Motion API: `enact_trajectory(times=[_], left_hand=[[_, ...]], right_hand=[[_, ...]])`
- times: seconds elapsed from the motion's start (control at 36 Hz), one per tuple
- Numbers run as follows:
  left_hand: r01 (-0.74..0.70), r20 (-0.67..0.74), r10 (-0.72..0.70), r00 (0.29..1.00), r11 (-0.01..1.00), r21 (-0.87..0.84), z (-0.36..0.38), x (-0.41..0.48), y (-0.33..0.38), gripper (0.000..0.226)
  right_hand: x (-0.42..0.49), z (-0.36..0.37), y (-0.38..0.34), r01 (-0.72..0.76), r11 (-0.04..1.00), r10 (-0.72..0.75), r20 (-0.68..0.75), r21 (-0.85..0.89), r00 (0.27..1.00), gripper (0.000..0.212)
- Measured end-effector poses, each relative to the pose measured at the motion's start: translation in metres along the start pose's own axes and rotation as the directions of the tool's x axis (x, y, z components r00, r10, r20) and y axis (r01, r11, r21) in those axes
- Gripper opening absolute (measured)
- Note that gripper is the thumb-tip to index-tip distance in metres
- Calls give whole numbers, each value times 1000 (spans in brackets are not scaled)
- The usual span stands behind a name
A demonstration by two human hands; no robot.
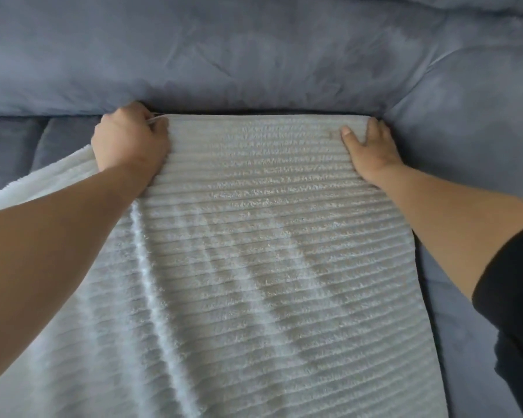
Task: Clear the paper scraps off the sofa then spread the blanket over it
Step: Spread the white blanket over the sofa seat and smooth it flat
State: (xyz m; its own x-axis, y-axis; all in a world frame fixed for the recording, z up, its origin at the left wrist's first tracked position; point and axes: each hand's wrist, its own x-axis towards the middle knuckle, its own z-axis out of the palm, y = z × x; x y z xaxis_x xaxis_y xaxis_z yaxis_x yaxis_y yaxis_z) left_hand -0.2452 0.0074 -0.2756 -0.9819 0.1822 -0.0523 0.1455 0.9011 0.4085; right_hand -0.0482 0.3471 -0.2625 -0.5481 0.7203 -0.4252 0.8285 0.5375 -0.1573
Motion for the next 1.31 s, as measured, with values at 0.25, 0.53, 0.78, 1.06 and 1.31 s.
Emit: enact_trajectory(times=[0.25, 0.53, 0.78, 1.06, 1.31], left_hand=[[-2, -20, 3, 1000, 1000, 16, -3, -4, 2, 34], [32, 79, -44, 996, 990, 138, -10, -10, 15, 38], [-323, 139, 308, 941, 940, 105, -34, -146, 53, 59], [-435, 296, 359, 885, 864, 254, 9, -214, 30, 67], [-395, 350, 286, 892, 869, 297, -17, -211, 6, 71]], right_hand=[[1, 10, 2, 22, 998, -17, -98, 53, 995, 102], [10, 10, 16, 105, 994, -106, -48, -15, 993, 100], [-101, 18, -36, 396, 913, -402, -363, -93, 841, 61], [-191, 85, 16, 630, 753, -653, -97, -192, 751, 71], [-140, 48, 124, 203, 979, -204, -10, -7, 979, 92]])
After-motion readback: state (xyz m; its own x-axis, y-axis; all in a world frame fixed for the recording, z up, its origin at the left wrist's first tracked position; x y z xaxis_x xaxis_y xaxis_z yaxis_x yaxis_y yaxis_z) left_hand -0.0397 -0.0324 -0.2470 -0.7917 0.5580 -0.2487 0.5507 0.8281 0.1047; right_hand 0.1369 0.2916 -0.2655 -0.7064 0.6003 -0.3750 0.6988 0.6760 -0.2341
